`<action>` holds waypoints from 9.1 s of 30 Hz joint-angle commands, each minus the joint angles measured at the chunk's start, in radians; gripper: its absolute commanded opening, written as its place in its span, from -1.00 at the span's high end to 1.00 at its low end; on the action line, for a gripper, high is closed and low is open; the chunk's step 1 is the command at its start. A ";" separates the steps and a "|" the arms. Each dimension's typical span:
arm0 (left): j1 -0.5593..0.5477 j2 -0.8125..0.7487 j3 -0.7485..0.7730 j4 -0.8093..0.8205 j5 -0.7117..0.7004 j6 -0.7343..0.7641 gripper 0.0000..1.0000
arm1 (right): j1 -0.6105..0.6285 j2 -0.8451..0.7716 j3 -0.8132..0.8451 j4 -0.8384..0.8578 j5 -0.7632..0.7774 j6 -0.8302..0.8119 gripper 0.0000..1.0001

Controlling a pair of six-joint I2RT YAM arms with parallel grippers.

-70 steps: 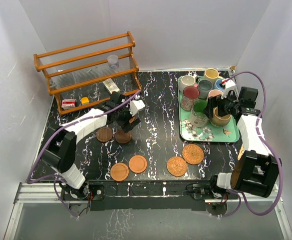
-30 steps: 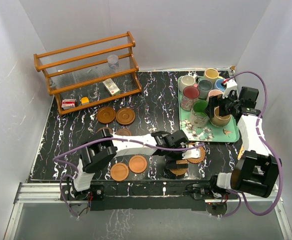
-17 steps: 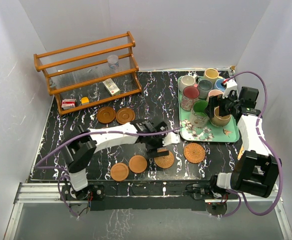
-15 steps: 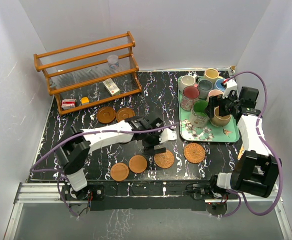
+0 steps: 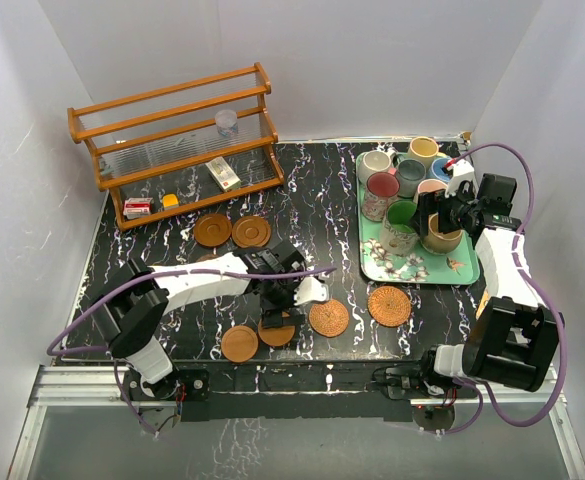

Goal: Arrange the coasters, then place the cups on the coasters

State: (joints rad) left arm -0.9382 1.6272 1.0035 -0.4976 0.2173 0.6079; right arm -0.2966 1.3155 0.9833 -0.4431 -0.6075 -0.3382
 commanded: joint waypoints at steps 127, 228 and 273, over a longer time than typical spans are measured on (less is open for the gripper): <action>0.411 0.501 0.425 0.235 -0.215 0.056 -0.86 | -0.006 0.004 0.001 0.037 -0.001 -0.007 -0.97; 0.266 0.577 0.561 0.193 -0.180 -0.107 -0.86 | -0.006 0.004 0.002 0.033 0.002 -0.010 -0.97; 0.326 0.216 0.503 0.081 0.047 -0.116 -0.93 | -0.009 0.006 0.002 0.035 0.013 -0.010 -0.97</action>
State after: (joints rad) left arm -0.6170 2.0315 1.5749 -0.3542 0.1699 0.4782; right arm -0.2977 1.3296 0.9833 -0.4438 -0.5987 -0.3393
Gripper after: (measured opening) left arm 0.963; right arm 0.983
